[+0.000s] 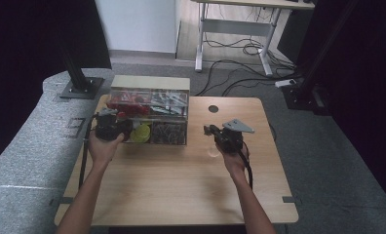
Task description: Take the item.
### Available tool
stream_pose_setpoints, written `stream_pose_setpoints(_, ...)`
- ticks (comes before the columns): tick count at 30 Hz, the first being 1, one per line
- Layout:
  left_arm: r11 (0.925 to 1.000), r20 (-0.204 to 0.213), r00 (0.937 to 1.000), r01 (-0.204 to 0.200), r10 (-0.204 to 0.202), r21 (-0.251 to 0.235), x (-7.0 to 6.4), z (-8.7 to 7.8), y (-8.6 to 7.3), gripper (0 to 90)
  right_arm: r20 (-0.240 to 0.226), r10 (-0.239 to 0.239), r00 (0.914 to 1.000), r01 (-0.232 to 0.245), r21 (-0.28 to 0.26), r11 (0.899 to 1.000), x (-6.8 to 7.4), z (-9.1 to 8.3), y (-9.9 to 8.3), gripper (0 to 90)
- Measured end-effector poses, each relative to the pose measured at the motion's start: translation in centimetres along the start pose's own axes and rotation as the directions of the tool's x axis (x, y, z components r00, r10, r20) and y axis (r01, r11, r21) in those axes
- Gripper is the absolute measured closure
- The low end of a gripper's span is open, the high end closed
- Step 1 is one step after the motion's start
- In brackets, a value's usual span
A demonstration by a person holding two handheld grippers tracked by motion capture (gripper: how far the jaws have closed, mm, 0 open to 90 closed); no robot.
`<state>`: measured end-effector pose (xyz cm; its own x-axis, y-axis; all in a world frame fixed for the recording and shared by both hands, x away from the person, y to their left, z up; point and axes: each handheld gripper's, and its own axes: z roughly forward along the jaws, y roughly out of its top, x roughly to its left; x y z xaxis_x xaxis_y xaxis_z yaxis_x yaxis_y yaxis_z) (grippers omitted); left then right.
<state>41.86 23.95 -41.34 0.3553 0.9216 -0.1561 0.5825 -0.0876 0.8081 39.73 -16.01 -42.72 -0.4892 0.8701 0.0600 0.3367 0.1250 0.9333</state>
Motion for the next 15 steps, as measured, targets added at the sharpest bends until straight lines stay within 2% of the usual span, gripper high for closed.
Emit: stream_pose_setpoints(15, 1.0000, -0.004, 1.0000, -0.002, 0.002, 0.000, 0.0, 0.1, 0.0, 90.0, 0.028, 0.022, 0.9994, -0.022, 0.004, 1.000, -1.3, -0.3, -0.4, 88.8)
